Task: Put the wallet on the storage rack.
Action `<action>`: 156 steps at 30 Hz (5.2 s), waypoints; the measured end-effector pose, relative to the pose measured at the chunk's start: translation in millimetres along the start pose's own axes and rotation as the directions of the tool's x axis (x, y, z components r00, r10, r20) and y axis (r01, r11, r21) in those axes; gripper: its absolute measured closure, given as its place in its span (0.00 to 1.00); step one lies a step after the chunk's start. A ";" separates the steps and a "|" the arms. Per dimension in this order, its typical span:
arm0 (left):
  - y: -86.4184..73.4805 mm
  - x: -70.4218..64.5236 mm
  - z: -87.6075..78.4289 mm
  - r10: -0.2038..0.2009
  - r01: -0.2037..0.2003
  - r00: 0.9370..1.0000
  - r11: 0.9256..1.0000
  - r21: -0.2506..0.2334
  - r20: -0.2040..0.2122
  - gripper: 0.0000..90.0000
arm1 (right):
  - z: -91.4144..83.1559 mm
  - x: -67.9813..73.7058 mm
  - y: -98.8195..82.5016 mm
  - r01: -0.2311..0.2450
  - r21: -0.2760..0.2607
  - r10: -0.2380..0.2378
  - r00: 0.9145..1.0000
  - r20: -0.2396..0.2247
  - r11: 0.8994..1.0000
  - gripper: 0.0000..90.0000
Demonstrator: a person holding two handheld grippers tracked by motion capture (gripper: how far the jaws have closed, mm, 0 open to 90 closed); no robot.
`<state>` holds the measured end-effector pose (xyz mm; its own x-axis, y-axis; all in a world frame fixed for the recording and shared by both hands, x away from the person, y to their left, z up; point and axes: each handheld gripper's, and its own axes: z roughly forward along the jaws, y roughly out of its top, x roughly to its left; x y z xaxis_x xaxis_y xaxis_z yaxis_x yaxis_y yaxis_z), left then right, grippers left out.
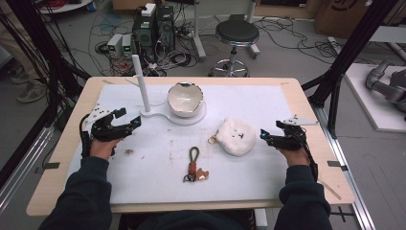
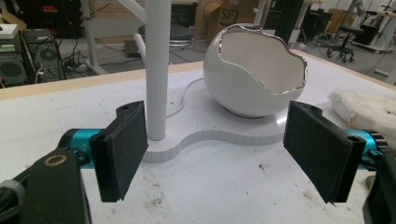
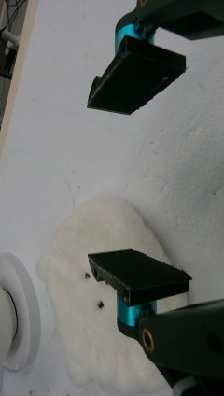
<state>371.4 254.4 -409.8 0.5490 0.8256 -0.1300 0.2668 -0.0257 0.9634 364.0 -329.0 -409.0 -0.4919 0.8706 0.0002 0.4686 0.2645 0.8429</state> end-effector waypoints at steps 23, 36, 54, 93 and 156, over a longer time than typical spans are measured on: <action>-4.2 -12.4 14.7 0.023 -0.025 0.999 0.998 0.060 0.033 0.25 | 43.6 17.9 1.4 0.002 0.095 0.007 0.995 -0.099 0.995 0.27; -6.2 -19.5 18.6 0.026 -0.031 0.998 0.995 0.097 0.053 0.26 | 60.5 14.3 -5.1 -0.071 0.248 0.127 0.968 -0.215 0.966 0.59; -7.1 -65.6 46.9 -0.006 -0.024 0.963 0.994 0.108 0.270 0.33 | 29.8 43.0 21.7 0.011 -0.064 -0.028 0.960 -0.279 0.998 0.94; -6.8 -113.0 66.6 0.108 -0.174 0.882 0.979 0.103 0.460 0.86 | 38.6 116.1 42.5 0.356 -0.145 -0.382 0.813 -0.440 0.923 0.92; 3.3 -0.7 2.0 -0.040 0.040 0.999 0.998 0.045 0.016 0.31 | 49.5 107.0 162.0 0.449 -0.315 -0.541 0.772 -0.335 0.836 0.86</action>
<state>373.4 252.6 -407.0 0.5502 0.8171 -0.1724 0.3240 -0.0186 0.9459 423.6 -172.5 -299.0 -0.8787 0.3899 -0.2756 -0.0605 0.4816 0.8743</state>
